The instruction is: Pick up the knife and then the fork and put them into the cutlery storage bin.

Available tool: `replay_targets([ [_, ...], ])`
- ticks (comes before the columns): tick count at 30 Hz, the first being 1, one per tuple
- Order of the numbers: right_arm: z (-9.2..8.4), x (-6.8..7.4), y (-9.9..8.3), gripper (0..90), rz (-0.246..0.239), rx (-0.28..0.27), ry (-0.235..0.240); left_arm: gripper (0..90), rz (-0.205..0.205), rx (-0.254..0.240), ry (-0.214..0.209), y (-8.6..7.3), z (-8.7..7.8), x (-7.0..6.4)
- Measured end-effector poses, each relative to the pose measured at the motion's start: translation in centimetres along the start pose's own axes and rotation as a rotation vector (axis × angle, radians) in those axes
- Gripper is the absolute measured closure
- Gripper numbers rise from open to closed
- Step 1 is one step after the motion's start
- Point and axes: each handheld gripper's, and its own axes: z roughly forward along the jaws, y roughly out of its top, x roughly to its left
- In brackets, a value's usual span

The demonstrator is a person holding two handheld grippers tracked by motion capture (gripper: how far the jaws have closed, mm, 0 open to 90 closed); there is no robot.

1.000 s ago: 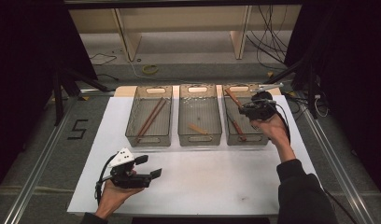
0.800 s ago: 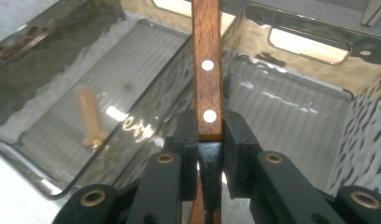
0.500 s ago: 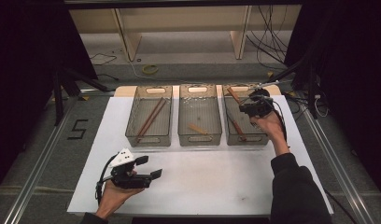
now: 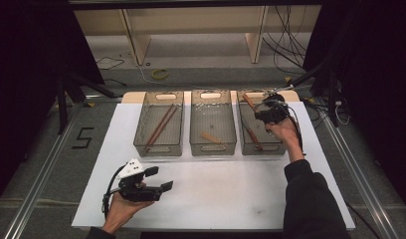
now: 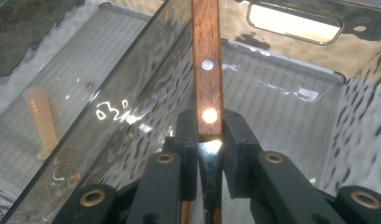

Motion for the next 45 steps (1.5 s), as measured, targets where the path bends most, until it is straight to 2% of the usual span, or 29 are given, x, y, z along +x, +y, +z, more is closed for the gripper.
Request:
replay_targets([
  [6, 0.7, 0.0, 0.0, 77.0, 0.016, 0.018, -0.004, 19.1, -0.003, 0.001, -0.002, 0.0, 0.0, 0.0],
  [11, 0.6, -0.1, 0.2, 61.5, 0.041, 0.007, 0.021, 19.1, -0.003, 0.002, -0.002, 0.0, 0.0, 0.0],
  [20, -0.2, 0.4, 0.1, 51.5, 0.035, -0.023, 0.054, 18.9, -0.002, -0.003, -0.001, 0.0, 0.0, 0.0],
  [31, -2.4, 3.1, 0.0, 40.9, 0.005, -0.108, 0.132, 18.8, -0.008, -0.01, 0.001, 0.0, -0.1, 0.0],
  [36, -3.4, 4.3, -0.7, 38.6, -0.016, -0.135, 0.161, 18.7, -0.011, -0.015, -0.003, 0.0, 0.0, 0.0],
  [45, -4.5, 5.8, -2.2, 35.4, -0.019, -0.184, 0.205, 18.6, -0.008, -0.016, -0.007, 0.1, 0.0, 0.0],
])
